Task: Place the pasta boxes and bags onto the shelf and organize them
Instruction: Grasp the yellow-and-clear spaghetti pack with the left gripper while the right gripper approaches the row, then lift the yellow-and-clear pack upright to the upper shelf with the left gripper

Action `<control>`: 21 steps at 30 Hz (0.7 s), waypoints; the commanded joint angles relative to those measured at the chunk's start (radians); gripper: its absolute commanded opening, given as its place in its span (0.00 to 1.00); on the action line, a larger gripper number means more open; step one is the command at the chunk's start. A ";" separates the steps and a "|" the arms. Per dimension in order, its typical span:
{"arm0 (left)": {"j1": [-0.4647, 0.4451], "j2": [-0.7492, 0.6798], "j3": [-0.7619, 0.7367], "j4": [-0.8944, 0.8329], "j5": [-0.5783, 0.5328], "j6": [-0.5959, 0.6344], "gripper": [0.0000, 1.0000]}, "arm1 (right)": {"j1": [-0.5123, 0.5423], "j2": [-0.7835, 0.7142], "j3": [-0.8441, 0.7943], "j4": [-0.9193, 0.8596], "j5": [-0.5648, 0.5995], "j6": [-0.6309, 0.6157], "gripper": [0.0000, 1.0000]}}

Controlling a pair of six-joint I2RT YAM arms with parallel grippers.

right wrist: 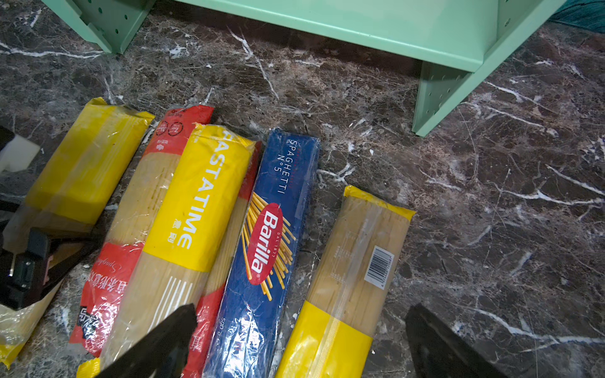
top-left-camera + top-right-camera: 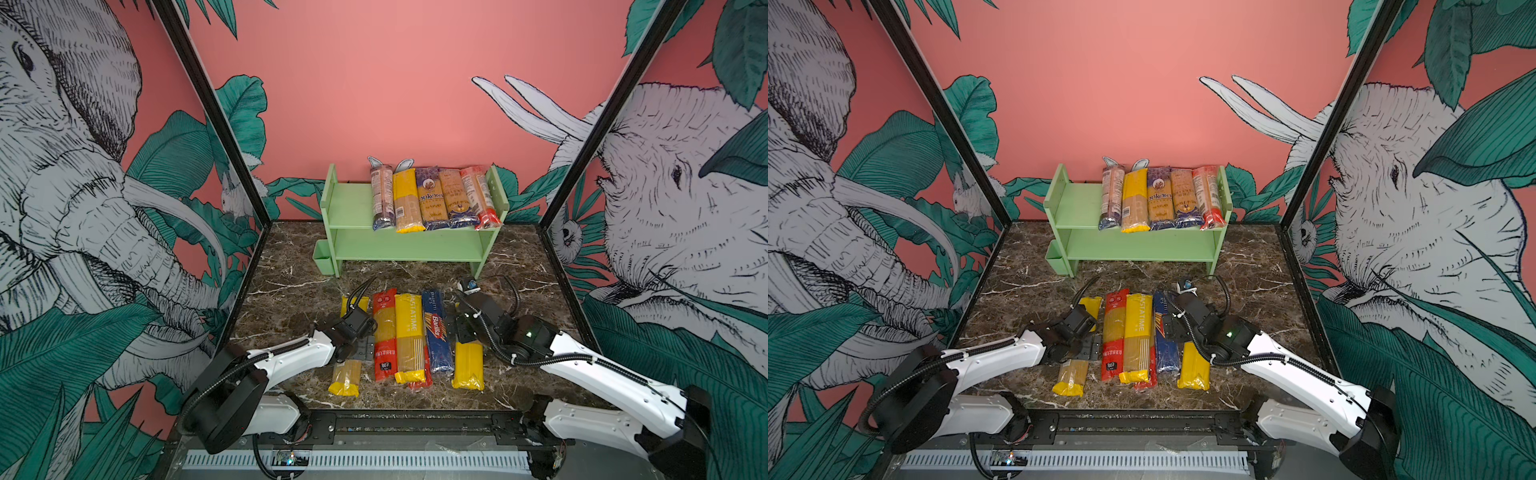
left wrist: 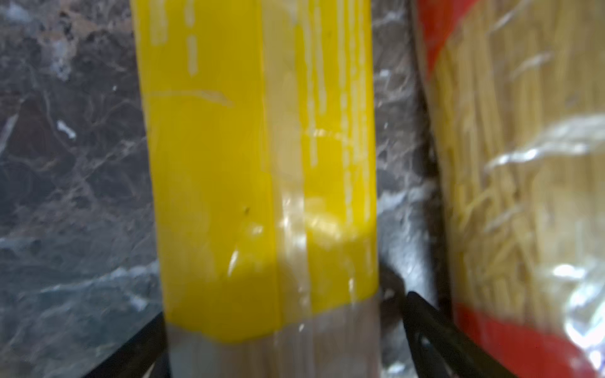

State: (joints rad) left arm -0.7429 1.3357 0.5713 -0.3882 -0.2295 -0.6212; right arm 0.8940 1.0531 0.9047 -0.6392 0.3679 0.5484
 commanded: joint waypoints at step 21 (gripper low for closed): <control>-0.007 -0.225 0.203 -0.406 -0.066 0.055 0.00 | -0.049 -0.133 -0.059 0.012 -0.030 -0.032 0.99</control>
State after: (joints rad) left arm -0.7506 1.2163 0.6731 -0.6781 -0.2577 -0.5961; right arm 0.8490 0.9401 0.8536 -0.6476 0.3412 0.5236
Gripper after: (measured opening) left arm 0.209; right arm 0.988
